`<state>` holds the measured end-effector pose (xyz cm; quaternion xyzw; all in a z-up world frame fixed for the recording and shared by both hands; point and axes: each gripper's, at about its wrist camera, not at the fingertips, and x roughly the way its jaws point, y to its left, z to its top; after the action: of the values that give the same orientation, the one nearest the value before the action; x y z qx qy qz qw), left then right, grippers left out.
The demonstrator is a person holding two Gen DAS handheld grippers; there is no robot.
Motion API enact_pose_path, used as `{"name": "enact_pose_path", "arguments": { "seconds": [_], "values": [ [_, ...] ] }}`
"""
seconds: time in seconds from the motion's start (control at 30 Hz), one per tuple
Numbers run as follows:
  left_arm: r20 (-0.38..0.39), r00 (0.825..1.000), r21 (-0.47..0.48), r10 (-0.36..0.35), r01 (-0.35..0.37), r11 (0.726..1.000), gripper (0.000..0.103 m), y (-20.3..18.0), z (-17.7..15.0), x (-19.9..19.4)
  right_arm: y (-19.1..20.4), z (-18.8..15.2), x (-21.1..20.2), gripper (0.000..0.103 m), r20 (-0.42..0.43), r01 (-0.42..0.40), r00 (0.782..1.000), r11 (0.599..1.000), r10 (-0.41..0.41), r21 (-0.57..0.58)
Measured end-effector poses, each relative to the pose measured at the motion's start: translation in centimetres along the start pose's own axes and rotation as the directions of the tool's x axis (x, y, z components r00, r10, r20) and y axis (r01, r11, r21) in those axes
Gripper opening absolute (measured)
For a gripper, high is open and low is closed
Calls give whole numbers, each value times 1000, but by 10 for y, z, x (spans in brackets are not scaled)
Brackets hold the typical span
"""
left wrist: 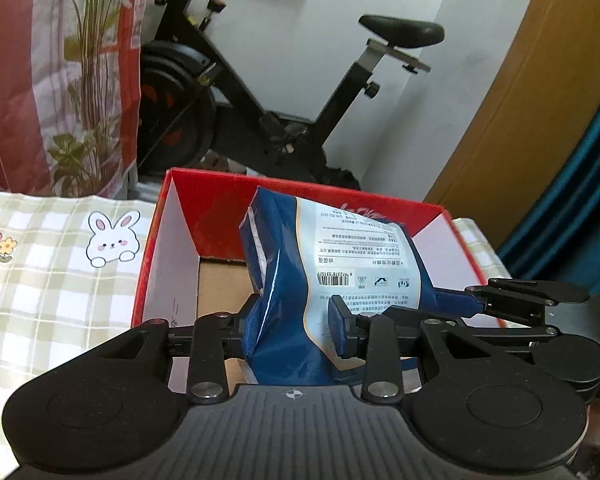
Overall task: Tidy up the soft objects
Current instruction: 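Lift the blue package with both grippers and carry it into the red box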
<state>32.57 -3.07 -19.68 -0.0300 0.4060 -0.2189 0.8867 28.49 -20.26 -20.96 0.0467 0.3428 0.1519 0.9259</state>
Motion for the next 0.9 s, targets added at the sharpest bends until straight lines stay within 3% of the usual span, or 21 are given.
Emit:
{"name": "enact_pose_path", "arguments": {
  "seconds": [0.37, 0.43, 0.57, 0.9],
  "values": [
    [-24, 1000, -8, 11, -11, 1000, 37, 11, 4, 27, -2, 1, 34, 29, -98, 50, 994, 999, -48, 17],
    [-28, 998, 24, 52, -52, 998, 37, 6, 2, 29, 0, 0, 39, 29, -118, 70, 991, 997, -68, 17],
    [-15, 987, 82, 158, -156, 984, 47, 3, 1, 27, 6, -2, 39, 33, -120, 115, 986, 993, -113, 10],
    [10, 995, 67, 95, -96, 993, 47, -11, -5, -21, 17, -10, -2, 34, -73, 86, 994, 996, -85, 1]
  ]
}}
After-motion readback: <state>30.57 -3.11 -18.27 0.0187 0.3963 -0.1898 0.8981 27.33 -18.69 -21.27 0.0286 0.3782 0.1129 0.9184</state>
